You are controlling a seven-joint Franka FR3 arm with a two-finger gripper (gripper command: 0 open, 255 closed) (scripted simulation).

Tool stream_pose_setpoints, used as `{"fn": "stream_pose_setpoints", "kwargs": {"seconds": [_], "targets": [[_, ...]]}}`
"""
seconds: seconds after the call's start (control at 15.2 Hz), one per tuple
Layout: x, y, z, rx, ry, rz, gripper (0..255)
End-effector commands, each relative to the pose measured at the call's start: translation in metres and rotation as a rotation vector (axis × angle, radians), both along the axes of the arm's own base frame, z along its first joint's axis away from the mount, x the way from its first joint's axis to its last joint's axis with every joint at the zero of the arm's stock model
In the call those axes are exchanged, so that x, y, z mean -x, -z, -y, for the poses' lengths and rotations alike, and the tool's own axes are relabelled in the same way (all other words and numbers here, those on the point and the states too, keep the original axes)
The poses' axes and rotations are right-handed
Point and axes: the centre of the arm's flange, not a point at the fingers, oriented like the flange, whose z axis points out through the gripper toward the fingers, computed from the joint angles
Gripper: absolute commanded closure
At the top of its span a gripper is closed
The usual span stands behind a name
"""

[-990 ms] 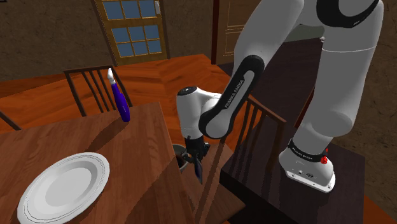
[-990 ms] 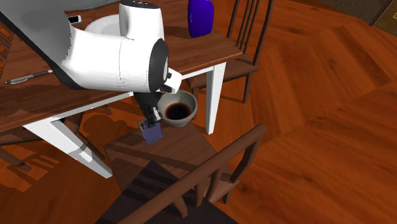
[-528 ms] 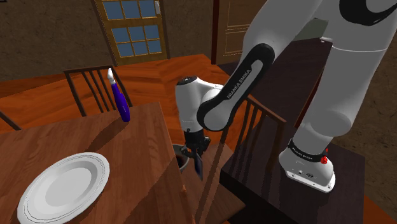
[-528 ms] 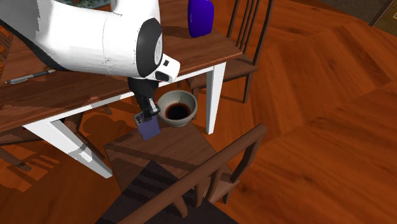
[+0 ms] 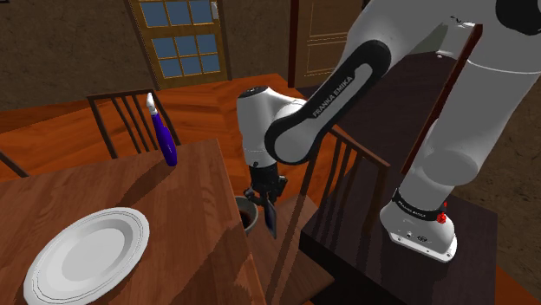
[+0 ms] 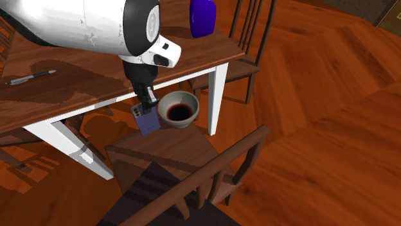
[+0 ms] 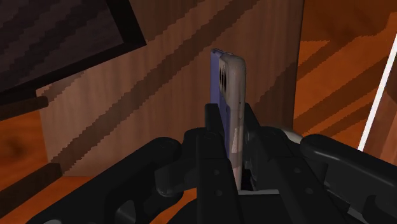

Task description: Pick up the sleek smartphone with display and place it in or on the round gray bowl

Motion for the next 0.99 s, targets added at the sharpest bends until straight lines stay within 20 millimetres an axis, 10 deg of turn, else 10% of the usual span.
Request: {"fn": "stream_pose_setpoints", "kwargs": {"seconds": [0.0,0.46,0.92], "targets": [[0.0,-0.01,0.0,0.0,0.0,-0.001,255],[0.0,-0.045,0.0,0.0,0.0,-0.001,255],[-0.086,-0.076,-0.01,0.0,0.0,-0.001,255]]}}
